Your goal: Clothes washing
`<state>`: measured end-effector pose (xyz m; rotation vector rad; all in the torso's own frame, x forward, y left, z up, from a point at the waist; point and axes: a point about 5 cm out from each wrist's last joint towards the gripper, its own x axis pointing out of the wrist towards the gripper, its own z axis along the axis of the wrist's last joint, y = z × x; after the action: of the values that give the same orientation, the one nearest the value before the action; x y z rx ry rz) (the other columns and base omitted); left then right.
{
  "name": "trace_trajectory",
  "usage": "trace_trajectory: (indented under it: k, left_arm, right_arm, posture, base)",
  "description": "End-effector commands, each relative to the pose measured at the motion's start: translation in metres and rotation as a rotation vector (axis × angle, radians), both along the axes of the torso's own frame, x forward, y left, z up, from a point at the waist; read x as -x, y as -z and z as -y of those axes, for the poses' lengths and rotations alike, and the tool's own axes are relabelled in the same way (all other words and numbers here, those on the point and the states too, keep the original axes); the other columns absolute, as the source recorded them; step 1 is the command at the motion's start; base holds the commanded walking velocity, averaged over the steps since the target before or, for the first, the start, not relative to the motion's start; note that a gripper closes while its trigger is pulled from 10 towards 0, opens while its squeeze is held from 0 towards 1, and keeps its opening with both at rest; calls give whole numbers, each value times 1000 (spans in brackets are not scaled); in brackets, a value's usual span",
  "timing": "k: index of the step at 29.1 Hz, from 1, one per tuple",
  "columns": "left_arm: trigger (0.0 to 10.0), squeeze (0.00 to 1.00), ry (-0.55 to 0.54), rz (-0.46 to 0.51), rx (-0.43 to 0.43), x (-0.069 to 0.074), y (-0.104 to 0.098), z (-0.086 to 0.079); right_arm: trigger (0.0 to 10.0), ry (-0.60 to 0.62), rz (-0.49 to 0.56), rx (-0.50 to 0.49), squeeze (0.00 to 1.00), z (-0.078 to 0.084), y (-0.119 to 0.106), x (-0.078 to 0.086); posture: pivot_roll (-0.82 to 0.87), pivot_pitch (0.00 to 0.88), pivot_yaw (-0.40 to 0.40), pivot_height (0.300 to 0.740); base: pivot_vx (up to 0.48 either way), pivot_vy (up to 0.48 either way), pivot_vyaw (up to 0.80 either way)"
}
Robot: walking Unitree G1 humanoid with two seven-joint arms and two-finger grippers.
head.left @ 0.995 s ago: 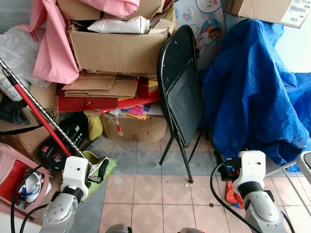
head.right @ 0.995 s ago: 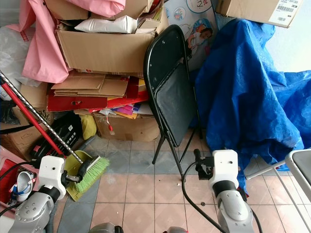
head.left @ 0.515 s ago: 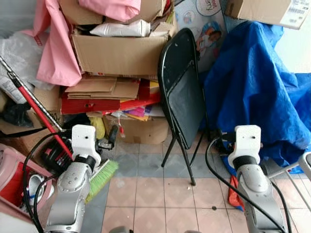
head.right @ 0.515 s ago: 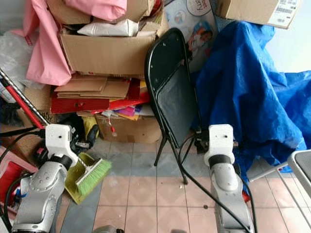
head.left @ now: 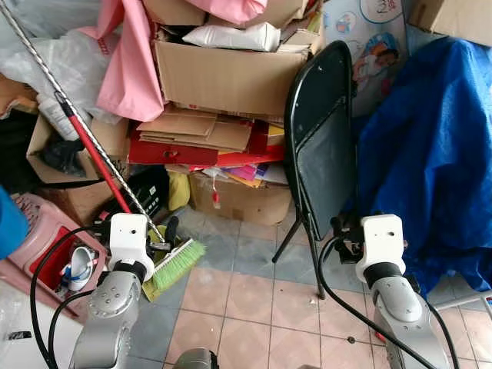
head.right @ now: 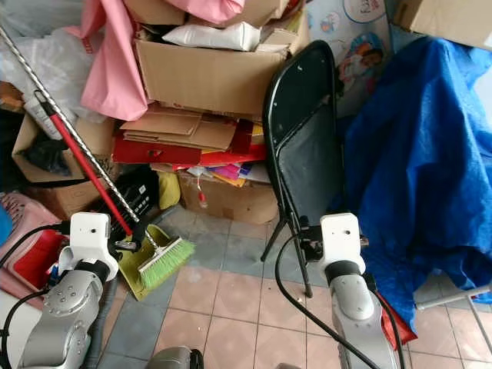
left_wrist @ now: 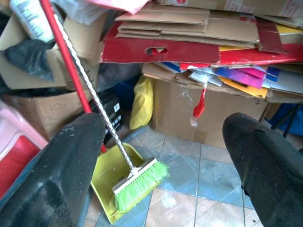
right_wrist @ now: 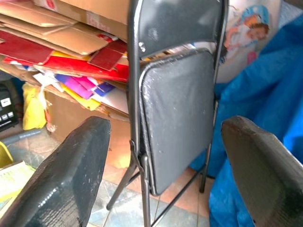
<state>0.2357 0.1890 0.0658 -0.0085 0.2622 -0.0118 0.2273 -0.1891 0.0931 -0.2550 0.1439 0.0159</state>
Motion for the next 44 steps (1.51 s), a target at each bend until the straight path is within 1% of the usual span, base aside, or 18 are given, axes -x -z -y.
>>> trace_trajectory:
  k: [1, 2, 5, 8, 10, 12, 13, 18, 20, 21, 24, 28, 29, 31, 35, 38, 40, 44]
  left_arm:
    - [10000, 0, 2, 0, 25, -1, -3, 0]
    - [10000, 0, 2, 0, 25, -1, -3, 0]
    - [10000, 0, -27, -61, 64, 4, 4, 0]
    - [10000, 0, -12, -36, 21, 3, 2, 1]
    - [10000, 0, 26, 1, -60, 3, -4, 4]
    - [10000, 0, 40, 38, -64, 2, -9, 5]
    - [10000, 0, 10, 39, -61, 2, -10, 3]
    - [10000, 0, -12, 5, -41, 3, -8, 1]
    - [10000, 0, 18, 23, -62, -1, -11, 5]
    - [10000, 0, 64, 58, -78, -8, -17, 10]
    - [10000, 0, 46, 80, -102, -16, -24, 8]
    - [10000, 0, 59, 55, -117, -12, -20, 5]
    - [10000, 0, 94, 44, -142, -8, -17, 7]
    - [10000, 0, 108, 32, -124, -4, -15, 8]
    - [10000, 0, 63, 25, -155, 5, -10, 6]
    - [10000, 0, 74, 14, -146, 6, -8, 7]
    - [10000, 0, 80, 17, -113, 3, -11, 9]
    - [10000, 0, 76, 57, -118, 1, -16, 9]
  right_arm:
    - [10000, 2, 9, -7, 0, 2, -3, -5]
    - [10000, 2, 9, -7, 0, 2, -3, -5]
    - [10000, -23, 23, 1, 0, -1, -5, -10]
    - [10000, -47, 33, 13, 0, -3, -7, -14]
    - [10000, -60, 36, 12, 0, -4, -8, -17]
    - [10000, -83, 37, -7, 0, -6, -8, -19]
    - [10000, -106, 52, 16, 0, -8, -12, -22]
    - [10000, -109, 64, 19, 0, -7, -15, -27]
    - [10000, -98, 64, 9, 0, -5, -15, -28]
    - [10000, -97, 67, 8, 0, -4, -16, -30]
    - [10000, -99, 77, 6, 0, -5, -18, -32]
    - [10000, -56, 68, -29, 0, -3, -16, -29]
    - [10000, -22, 51, -70, 0, -1, -12, -25]
    - [10000, -2, 35, -88, 0, 0, -9, -21]
    - [10000, -4, 5, -100, 0, -5, 0, -11]
    - [10000, -9, 4, -107, 0, -8, 0, -11]
    - [10000, 1, 5, -127, 0, -8, -1, -14]
    - [10000, 42, 10, -147, 0, -1, -2, -15]
  posture:
    - [-67, 0, 48, 740]
    - [-67, 0, 48, 740]
    - [-67, 0, 56, 740]
    - [-61, 0, 49, 740]
    - [-63, 0, 49, 740]
    - [-68, 0, 51, 740]
    - [-68, 0, 52, 740]
    - [-66, 0, 46, 740]
    - [-56, 0, 40, 740]
    - [-45, 0, 39, 740]
    - [-52, 0, 46, 740]
    - [-55, 0, 49, 740]
    - [-59, 0, 54, 740]
    - [-60, 0, 58, 740]
    - [-62, 0, 66, 740]
    - [-62, 0, 65, 740]
    - [-60, 0, 62, 740]
    - [-65, 0, 77, 740]
  base:
    - [0, 0, 800]
    - [0, 0, 800]
    - [0, 0, 800]
    - [0, 0, 800]
    - [0, 0, 800]
    - [0, 0, 800]
    - [0, 0, 800]
    - [0, 0, 800]
    - [0, 0, 800]
    - [0, 0, 800]
    - [0, 0, 800]
    - [0, 0, 800]
    - [0, 0, 800]
    - [0, 0, 800]
    - [0, 0, 800]
    - [0, 0, 800]
    - [0, 0, 800]
    - [0, 0, 800]
